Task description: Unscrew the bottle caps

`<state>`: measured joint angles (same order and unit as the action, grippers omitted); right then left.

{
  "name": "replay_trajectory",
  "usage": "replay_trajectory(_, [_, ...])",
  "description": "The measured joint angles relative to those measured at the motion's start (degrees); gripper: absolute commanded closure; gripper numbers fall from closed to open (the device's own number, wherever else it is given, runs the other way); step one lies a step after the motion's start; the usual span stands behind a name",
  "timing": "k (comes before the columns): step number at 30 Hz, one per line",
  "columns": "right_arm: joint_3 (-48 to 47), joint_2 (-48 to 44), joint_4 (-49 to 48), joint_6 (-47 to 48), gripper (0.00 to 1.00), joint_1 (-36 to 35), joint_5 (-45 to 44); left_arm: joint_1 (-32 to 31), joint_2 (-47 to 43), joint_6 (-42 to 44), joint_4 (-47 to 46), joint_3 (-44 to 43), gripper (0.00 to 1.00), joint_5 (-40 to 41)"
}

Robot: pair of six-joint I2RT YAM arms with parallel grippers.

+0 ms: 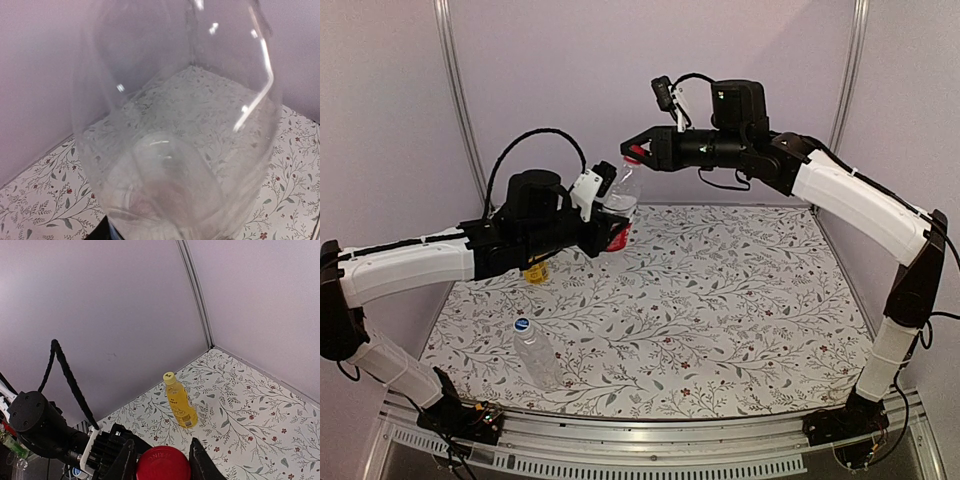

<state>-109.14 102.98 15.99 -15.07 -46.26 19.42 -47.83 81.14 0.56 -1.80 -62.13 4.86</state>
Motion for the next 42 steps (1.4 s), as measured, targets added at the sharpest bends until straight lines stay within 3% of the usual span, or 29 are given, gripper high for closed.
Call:
replay_trajectory(4, [0.0,0.0,0.2,1.9,0.91,0.1,1.0,0.0,0.0,0.3,0.2,0.0,0.6,-1.7])
replay_trajectory(8, [0.0,-0.1,0.3,4.9,0.97,1.4,6.1,0.2,-0.7,0.2,0.9,0.2,0.6,-6.1])
replay_trajectory(12, [0.0,-0.4,0.4,9.0,0.97,3.0,15.1,0.6,-1.2,-0.2,1.1,0.3,0.6,-13.0])
replay_trajectory(20, [0.9,-2.9,2.4,18.9,0.98,4.1,34.6,1.3,-1.9,-0.1,-0.6,1.1,0.58,-34.4])
replay_trajectory(29, [0.9,-3.3,4.1,23.2,0.99,4.5,45.5,3.8,-1.6,-0.8,-2.5,2.0,0.59,-53.0])
replay_trajectory(42, [1.2,-3.3,4.6,24.1,0.95,4.7,48.9,4.3,-0.9,-2.4,-3.3,2.0,0.6,-58.2])
